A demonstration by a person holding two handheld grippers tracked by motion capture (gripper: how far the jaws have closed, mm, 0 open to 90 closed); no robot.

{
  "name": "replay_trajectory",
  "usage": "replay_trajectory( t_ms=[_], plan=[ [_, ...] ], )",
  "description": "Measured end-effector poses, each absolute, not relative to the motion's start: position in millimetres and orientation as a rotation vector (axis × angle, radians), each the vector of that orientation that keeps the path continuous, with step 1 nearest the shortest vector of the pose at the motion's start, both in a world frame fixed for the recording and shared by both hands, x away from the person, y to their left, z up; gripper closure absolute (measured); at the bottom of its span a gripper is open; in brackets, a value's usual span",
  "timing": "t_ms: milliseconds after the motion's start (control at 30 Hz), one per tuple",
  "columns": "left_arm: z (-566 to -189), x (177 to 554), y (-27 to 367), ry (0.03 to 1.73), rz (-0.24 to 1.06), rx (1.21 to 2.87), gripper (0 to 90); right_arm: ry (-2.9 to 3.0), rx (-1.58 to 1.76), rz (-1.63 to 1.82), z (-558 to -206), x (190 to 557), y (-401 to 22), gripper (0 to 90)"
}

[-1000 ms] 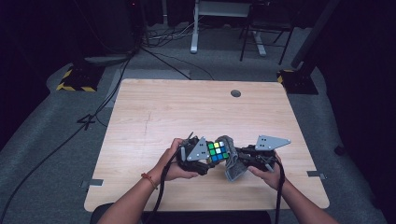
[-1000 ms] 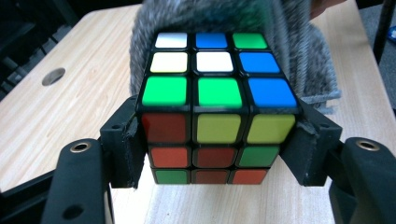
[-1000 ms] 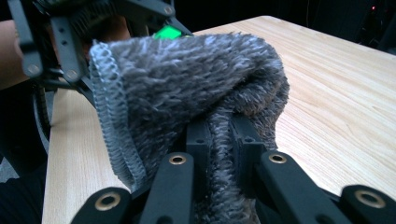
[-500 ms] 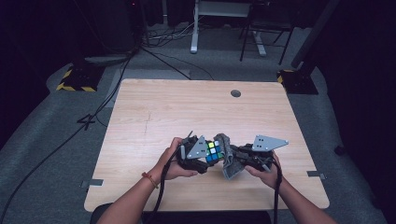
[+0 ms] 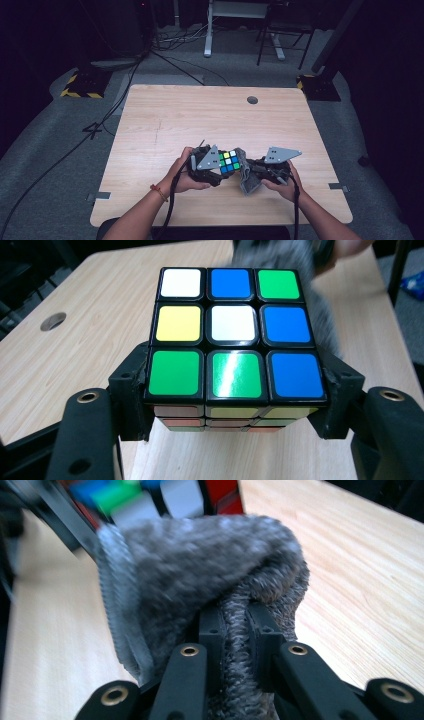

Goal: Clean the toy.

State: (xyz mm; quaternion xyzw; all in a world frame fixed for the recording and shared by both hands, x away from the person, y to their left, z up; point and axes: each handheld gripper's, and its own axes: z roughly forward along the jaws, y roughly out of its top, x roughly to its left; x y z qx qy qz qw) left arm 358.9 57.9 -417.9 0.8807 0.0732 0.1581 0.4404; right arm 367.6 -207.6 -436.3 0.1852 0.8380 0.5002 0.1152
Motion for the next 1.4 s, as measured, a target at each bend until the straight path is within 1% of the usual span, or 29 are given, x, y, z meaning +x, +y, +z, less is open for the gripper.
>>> replay_trajectory(
  t_ms=[100,167,433,567,667,900,1167,1400],
  plan=[
    [-423,358,52,0.161,0.371,2.219,33.4,2.415,0.499,1.549,-424,361,-209,80.4],
    [-423,358,51,0.161,0.365,2.21,33.4,2.395,0.475,1.527,-421,357,-208,80.4],
    [-415,352,55,0.134,0.342,2.143,33.4,2.469,0.546,1.422,-434,367,-207,80.4],
    [-416,352,54,0.128,0.366,2.165,33.2,2.46,0.557,1.461,-434,367,-208,80.4],
    [-420,355,52,0.142,0.347,2.185,33.0,2.425,0.529,1.494,-428,361,-207,80.6],
    [-424,357,48,0.16,0.36,2.229,32.7,2.375,0.497,1.551,-420,354,-205,80.8],
    [-431,358,40,0.159,0.396,2.3,32.8,2.378,0.45,1.536,-419,350,-197,80.7],
    [-426,356,47,0.131,0.409,2.256,33.4,2.386,0.484,1.44,-424,356,-201,80.2]
  ],
)
